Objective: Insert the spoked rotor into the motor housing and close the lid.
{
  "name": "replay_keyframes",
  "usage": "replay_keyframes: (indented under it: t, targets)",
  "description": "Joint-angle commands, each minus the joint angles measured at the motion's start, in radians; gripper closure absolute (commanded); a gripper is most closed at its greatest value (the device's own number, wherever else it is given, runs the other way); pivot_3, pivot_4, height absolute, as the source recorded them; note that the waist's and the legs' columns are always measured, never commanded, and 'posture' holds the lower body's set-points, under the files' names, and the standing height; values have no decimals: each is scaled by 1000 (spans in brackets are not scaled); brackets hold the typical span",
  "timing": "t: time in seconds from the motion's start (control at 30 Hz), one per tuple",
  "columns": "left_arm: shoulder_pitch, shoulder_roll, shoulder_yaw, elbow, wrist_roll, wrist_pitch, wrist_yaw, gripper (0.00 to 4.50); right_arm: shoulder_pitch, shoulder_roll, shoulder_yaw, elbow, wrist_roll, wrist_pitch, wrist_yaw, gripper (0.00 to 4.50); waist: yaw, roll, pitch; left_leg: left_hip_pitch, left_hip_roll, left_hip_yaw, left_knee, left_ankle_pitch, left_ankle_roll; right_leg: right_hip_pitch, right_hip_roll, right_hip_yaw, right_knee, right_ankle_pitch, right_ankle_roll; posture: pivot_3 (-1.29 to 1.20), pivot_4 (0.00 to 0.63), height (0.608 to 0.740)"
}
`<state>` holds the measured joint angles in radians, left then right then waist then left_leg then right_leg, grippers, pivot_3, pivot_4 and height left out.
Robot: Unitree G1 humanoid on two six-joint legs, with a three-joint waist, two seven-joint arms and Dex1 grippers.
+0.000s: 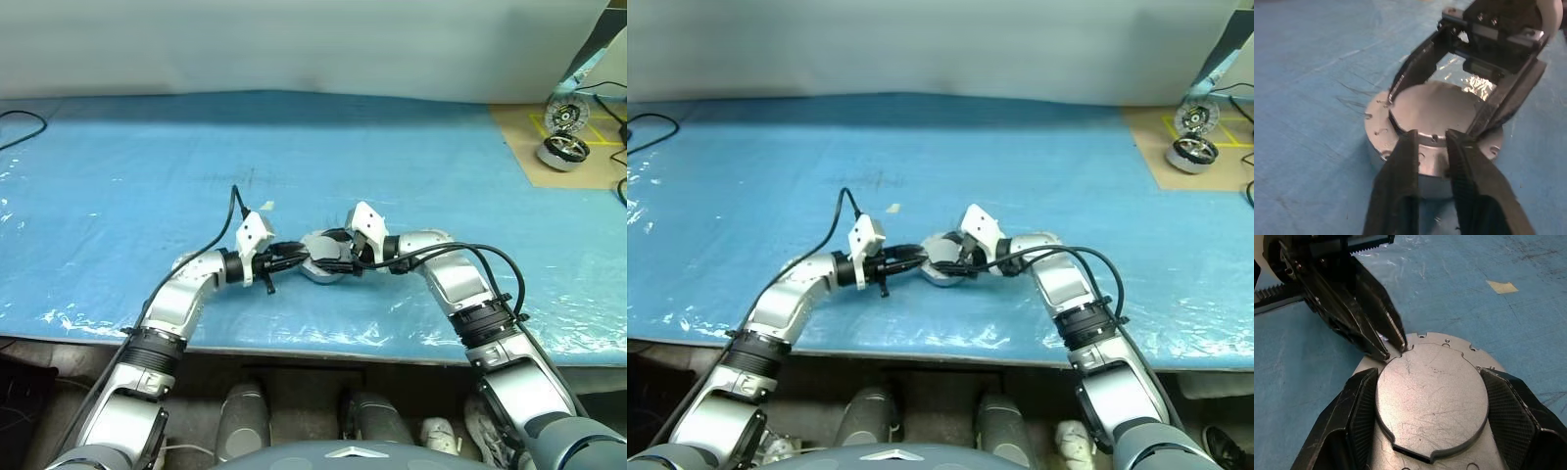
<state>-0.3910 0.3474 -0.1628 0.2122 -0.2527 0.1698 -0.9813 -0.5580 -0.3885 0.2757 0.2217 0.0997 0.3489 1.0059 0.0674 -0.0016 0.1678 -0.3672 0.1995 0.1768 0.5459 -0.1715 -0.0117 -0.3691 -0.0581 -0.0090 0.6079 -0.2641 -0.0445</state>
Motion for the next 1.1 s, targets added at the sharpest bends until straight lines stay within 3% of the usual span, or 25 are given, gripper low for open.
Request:
replay_keyframes:
  t: [0.03, 0.53, 0.7, 1.1]
  targets:
    - [-13, -9, -12, -5, 10, -8, 0, 4104, 34, -7, 33, 91, -50, 41, -37, 1535, 0, 0, 0, 0, 0, 0, 0, 0, 0, 0, 0, 0, 0, 0, 0, 0, 150, 740]
    - [-31, 14, -51, 119, 119, -91, 11, 4104, 24, -4, 31, 117, -68, -33, -82, 1535, 1, 0, -6, 3, -1, 0, -1, 0, 0, 1, -1, 0, 0, 0, 1, 0, 150, 740]
    - [-33, 10, -51, 118, 117, -95, 8, 4132, 13, 13, -25, 94, 5, -5, -63, 29, 2, 0, -7, 2, -1, 0, -2, 0, 0, 0, -1, 1, 0, -2, 3, 0, 150, 740]
    - [-35, 16, -57, 72, 114, -61, 5, 4132, 13, 3, -156, -80, 200, 163, 3, 29, 11, 0, -6, -14, -2, 1, -2, 2, -4, -13, -1, -1, -2, 0, 2, 0, 150, 740]
